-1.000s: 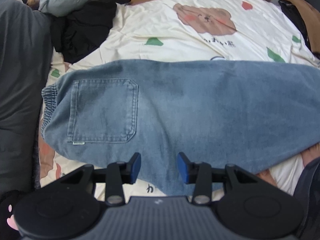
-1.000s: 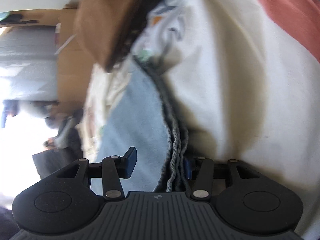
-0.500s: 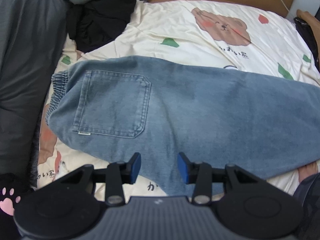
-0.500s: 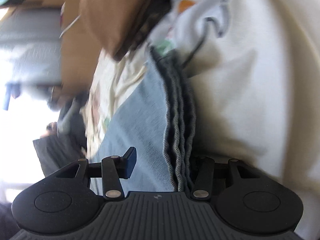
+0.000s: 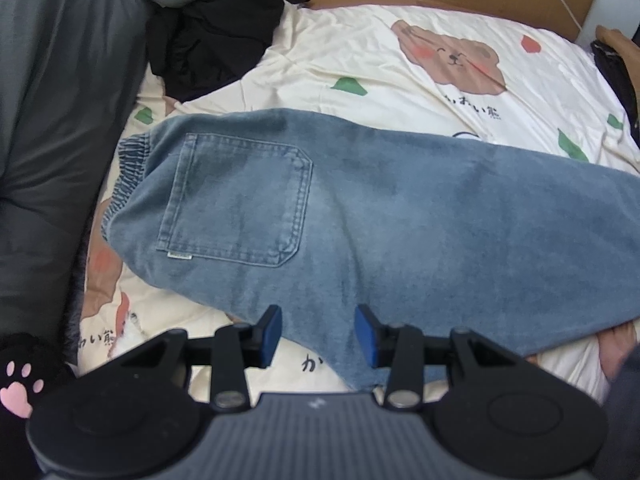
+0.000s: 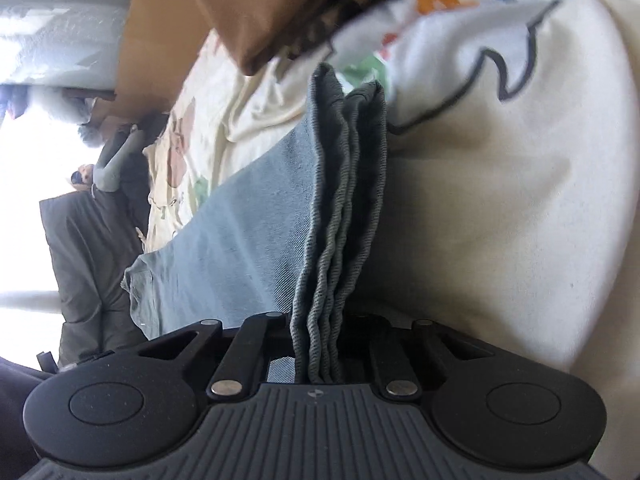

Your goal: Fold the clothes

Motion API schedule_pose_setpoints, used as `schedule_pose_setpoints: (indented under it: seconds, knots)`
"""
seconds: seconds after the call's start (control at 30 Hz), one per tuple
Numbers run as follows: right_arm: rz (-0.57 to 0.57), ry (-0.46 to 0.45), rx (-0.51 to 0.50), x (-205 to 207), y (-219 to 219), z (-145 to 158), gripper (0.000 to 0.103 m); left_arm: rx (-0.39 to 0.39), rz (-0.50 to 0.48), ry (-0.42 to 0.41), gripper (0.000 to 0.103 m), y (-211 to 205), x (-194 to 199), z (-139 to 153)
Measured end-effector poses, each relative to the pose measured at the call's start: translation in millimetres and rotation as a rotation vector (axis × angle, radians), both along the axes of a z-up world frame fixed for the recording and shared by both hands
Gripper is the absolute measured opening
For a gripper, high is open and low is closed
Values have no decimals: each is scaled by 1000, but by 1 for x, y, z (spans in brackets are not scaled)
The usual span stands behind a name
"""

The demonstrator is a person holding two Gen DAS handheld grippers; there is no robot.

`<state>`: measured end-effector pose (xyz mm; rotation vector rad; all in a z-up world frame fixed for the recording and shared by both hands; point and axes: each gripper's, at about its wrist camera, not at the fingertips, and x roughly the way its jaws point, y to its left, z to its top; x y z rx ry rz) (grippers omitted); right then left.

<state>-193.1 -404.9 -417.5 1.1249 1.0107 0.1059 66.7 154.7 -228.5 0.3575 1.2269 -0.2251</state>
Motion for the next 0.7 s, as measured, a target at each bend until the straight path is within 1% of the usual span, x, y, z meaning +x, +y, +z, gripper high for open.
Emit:
schedule_pose_setpoints:
  seconds: [0.1,0.27,0.37,0.47,0.6,0.7]
  knots:
    - [-10,-6,-45,-1,7,19,8,-32,10,-9,43,6,3,-7]
    - [-30,61,-83,6,14,56,8,-106,21,-30,43,14,16,-18]
    - [-26,70,-99,12,22,82,8,-135,18,-41,43,18,28,-27]
    - [-21,70,-131,21,33,112,8,-172,40,-56,43,25,41,-38]
    - [-15,99,-192,39,48,146,8,-192,74,-68,43,36,56,-57]
    - [10,99,-215,52,58,165,8,-192,90,-73,43,45,63,-70]
